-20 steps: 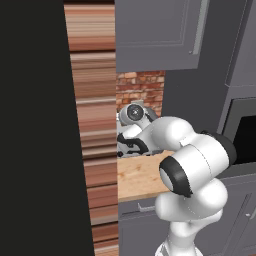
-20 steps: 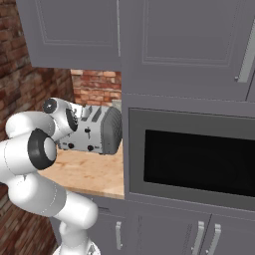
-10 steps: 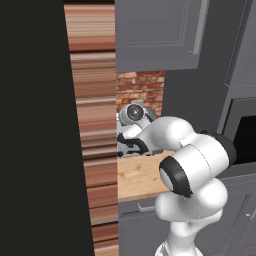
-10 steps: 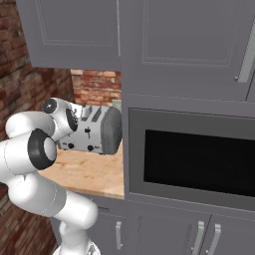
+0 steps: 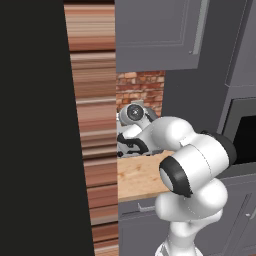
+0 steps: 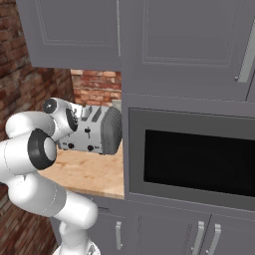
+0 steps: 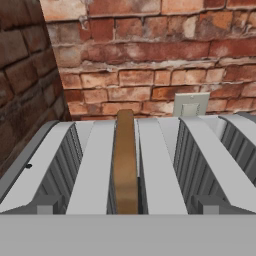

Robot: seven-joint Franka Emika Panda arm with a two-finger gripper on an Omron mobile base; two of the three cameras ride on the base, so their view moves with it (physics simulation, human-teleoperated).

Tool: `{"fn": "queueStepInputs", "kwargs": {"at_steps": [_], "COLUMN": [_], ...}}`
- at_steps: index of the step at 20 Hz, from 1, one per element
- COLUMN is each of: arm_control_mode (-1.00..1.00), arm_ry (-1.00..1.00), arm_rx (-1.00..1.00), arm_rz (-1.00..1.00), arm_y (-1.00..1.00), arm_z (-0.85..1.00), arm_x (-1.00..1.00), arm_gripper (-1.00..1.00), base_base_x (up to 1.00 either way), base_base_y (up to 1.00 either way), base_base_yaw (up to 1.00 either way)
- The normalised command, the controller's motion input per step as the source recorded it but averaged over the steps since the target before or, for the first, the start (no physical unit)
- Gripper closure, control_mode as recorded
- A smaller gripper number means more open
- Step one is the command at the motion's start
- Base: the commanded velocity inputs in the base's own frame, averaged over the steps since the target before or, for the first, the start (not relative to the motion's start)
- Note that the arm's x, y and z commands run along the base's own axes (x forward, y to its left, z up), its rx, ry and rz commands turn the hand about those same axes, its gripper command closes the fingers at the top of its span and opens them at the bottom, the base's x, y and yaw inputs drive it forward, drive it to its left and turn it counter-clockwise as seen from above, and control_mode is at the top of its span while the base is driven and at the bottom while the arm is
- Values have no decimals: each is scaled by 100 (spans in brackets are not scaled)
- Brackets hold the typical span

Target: Start the toaster. Once the lever pops up, take the bread to the plate on the dining counter.

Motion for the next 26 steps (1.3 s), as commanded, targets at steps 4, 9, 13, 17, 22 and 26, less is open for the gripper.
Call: {"fn": "queueStepInputs", "kwargs": {"at_steps": [4, 9, 13, 17, 22, 26], "arm_control_mode": [-100, -100, -100, -100, -100, -100], "arm_ry": [0, 0, 0, 0, 0, 0], "arm_rx": [0, 0, 0, 0, 0, 0], "arm_rz": [0, 0, 0, 0, 0, 0], "arm_y": [0, 0, 0, 0, 0, 0], "arm_z": [0, 0, 0, 0, 0, 0], "arm_x": [0, 0, 0, 0, 0, 0], "arm_gripper": [-100, -100, -100, -100, -100, -100], "base_base_x": [0, 0, 0, 0, 0, 0], "base_base_y": [0, 0, 0, 0, 0, 0], "base_base_yaw": [0, 0, 0, 0, 0, 0]}}
